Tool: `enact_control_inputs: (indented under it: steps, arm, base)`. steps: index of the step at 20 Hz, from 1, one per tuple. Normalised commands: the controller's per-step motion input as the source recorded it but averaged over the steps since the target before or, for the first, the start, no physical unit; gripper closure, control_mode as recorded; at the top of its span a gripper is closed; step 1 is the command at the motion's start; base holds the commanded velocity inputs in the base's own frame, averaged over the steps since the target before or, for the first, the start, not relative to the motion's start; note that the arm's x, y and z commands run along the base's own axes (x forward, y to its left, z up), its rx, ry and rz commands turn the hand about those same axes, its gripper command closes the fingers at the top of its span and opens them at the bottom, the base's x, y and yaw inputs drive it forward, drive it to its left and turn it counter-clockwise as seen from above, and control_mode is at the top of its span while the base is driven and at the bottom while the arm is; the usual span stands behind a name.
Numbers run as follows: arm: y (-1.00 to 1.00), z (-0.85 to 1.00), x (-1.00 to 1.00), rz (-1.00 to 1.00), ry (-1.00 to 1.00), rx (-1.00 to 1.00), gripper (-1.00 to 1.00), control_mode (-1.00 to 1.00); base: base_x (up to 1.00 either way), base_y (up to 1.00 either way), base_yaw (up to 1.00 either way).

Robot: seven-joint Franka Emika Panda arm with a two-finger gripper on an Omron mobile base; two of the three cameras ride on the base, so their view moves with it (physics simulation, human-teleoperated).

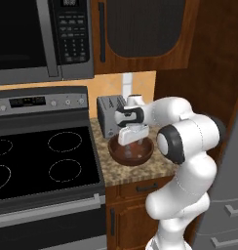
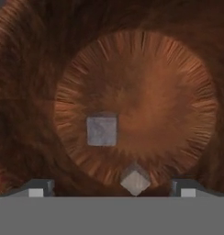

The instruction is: Grab a lemon wedge from the fridge and one ice cube from the ice bowl, and put them in the glass of lemonade.

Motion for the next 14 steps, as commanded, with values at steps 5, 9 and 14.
enact_control_inputs:
  steps: [5, 9, 14]
  arm:
    - [0.0, -0.2, 0.0, 0.17, -0.01, 0.0, -1.0, -1.0]
    - [0.0, -0.3, 0.0, 0.0, -0.13, 0.0, -1.0, -1.0]
    - [0.09, -0.29, 0.14, -0.01, -0.06, 0.03, -1.0, -1.0]
  base:
    - [0.0, 0.0, 0.0]
    - [0.0, 0.0, 0.0]
    - [0.0, 0.0, 0.0]
